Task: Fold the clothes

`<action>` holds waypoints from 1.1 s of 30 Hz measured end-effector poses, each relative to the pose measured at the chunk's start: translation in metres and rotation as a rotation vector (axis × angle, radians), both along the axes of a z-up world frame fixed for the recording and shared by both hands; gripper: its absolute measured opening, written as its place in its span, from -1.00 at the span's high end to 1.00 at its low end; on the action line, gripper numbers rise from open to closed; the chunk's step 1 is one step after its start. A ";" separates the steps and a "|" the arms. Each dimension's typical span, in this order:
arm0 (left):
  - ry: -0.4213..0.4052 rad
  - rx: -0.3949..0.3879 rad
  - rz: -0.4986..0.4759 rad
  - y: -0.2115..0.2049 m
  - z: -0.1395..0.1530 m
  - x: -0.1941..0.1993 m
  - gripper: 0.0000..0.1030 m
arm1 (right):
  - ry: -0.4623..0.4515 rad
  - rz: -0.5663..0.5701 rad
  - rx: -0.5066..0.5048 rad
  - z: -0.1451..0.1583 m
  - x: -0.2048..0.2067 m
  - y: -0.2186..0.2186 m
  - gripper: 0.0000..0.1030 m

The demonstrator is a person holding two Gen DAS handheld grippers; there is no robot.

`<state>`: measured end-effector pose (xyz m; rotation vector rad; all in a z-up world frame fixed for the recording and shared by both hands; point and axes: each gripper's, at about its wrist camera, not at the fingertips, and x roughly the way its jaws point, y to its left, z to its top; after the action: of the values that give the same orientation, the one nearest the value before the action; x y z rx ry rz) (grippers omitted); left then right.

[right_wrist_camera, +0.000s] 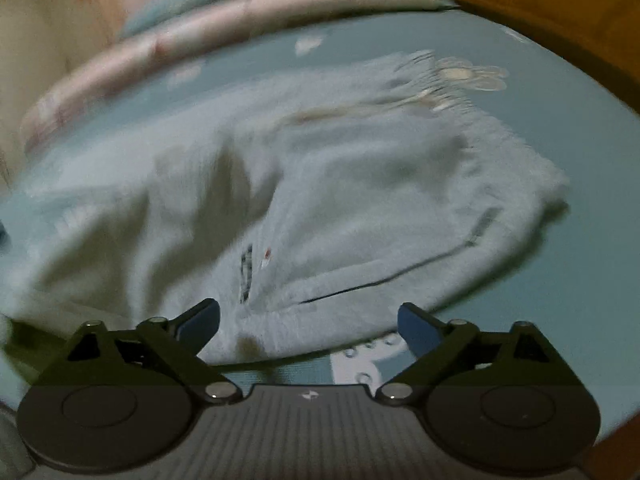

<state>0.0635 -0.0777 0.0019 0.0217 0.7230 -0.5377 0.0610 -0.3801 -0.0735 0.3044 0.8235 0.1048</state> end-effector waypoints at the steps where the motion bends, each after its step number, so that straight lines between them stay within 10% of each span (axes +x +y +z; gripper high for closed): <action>1: -0.004 -0.003 -0.007 -0.002 0.000 -0.004 -0.74 | -0.029 -0.038 0.028 0.004 -0.009 -0.014 -0.72; 8: -0.056 0.010 -0.052 -0.017 0.001 -0.022 -0.73 | -0.032 -0.285 0.289 -0.029 -0.017 -0.097 -0.17; 15: -0.023 0.002 -0.051 -0.020 -0.005 -0.031 -0.73 | -0.089 -0.280 0.402 -0.046 0.016 -0.098 -0.14; 17: -0.012 0.000 -0.049 -0.020 -0.006 -0.032 -0.73 | -0.094 -0.281 0.383 -0.047 0.021 -0.095 -0.05; 20: -0.011 0.001 -0.052 -0.020 -0.007 -0.034 -0.73 | -0.061 -0.281 0.292 -0.045 0.021 -0.092 0.77; 33: -0.022 0.010 -0.054 -0.001 -0.006 -0.041 -0.73 | 0.029 -0.259 0.121 -0.020 -0.001 -0.099 0.75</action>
<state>0.0229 -0.0792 -0.0039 0.0564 0.7048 -0.5846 0.0597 -0.4792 -0.0939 0.5246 0.8016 -0.0934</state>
